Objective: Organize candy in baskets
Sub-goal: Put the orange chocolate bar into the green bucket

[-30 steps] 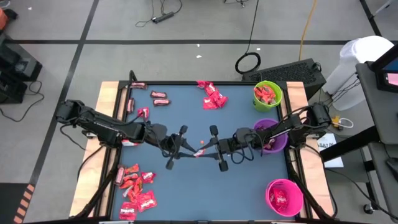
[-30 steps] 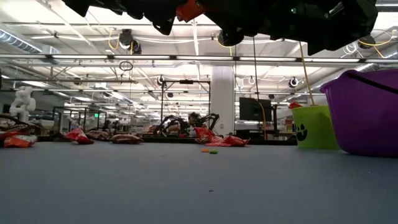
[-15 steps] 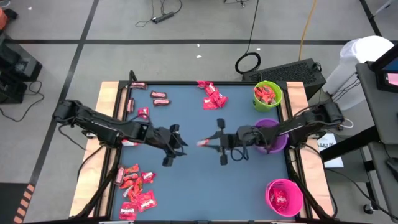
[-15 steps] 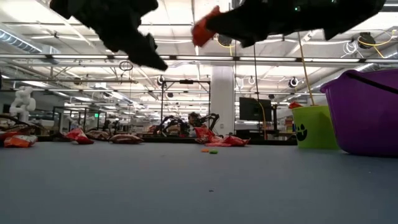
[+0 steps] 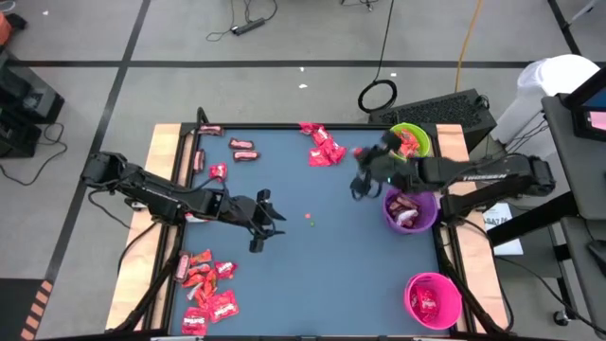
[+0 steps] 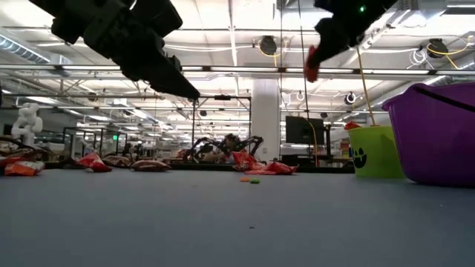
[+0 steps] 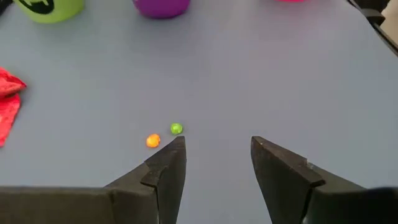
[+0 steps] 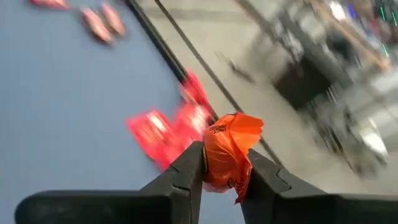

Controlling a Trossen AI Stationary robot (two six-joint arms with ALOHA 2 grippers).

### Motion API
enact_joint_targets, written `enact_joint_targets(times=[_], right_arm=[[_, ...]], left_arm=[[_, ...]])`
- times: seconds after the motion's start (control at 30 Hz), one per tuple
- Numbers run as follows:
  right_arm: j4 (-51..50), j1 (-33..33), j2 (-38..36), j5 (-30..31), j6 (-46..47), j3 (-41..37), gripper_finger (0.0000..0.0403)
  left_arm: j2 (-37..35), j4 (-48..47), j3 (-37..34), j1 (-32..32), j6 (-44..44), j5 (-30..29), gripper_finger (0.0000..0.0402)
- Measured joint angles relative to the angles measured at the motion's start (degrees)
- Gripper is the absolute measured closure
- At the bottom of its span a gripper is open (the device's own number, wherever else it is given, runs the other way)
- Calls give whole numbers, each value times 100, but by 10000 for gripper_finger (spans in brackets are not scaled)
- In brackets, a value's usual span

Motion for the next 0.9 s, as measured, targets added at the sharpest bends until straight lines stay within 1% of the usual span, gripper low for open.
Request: enact_joint_targets(times=[0.07, 0.2, 0.3, 0.47, 0.7, 0.9], right_arm=[[-594, -394, -14, -12, 248, 114, 328], [-1391, -1211, -11, -65, 515, 155, 328], [-1760, -1806, 10, -339, 609, 155, 328], [-1703, -2604, 31, -929, 462, 151, 328], [-1548, -3558, 328, -1662, 313, 151, 328], [-1403, -3961, 755, -1700, 229, 151, 328]], left_arm=[[0, 21, 2, 0, 0, -52, 214], [0, 22, 2, 0, 0, -110, 214], [0, 23, 2, 0, 2, -199, 214], [0, 19, 2, 0, 4, -344, 214], [0, 3, 2, 0, 3, -380, 214], [0, 3, 2, 0, 4, -380, 214]])
